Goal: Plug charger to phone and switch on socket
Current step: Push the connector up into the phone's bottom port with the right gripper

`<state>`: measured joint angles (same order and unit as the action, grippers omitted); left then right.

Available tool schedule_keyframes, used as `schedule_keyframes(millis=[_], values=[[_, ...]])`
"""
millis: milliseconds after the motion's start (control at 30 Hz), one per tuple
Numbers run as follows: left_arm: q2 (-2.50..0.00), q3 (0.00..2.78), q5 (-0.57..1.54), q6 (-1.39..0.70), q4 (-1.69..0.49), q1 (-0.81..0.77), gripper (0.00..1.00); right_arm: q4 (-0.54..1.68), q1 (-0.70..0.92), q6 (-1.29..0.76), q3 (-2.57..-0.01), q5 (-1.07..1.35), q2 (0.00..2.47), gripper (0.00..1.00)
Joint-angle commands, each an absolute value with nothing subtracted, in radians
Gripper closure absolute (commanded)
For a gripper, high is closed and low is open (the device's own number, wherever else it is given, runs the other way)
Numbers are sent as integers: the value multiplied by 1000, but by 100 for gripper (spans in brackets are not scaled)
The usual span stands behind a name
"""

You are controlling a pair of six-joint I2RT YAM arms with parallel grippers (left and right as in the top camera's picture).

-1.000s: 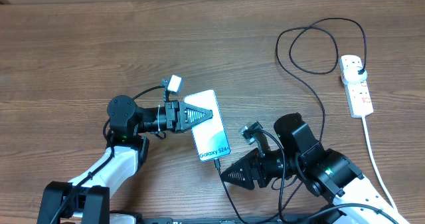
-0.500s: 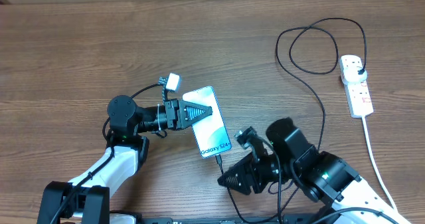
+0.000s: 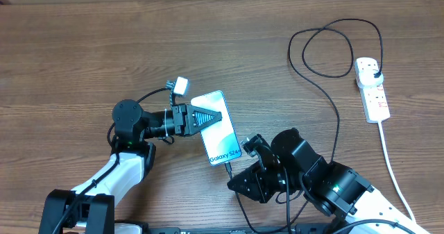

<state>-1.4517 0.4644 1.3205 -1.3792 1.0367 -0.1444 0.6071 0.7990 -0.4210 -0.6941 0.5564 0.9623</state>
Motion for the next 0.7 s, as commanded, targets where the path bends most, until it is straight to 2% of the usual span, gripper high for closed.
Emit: schedule_keyframes(millis=[0,200,667], values=[[-1451,480,1351,-1361,1044,-151,96,584,803,-442,-728,515,960,84],[-1451,479,1381,-1360,1044,-152,96,508,803,-446,-728,516,960,96],[-1451,479,1464,-1333,1045,-152,96,412,803,-457,-728,486,960,96]])
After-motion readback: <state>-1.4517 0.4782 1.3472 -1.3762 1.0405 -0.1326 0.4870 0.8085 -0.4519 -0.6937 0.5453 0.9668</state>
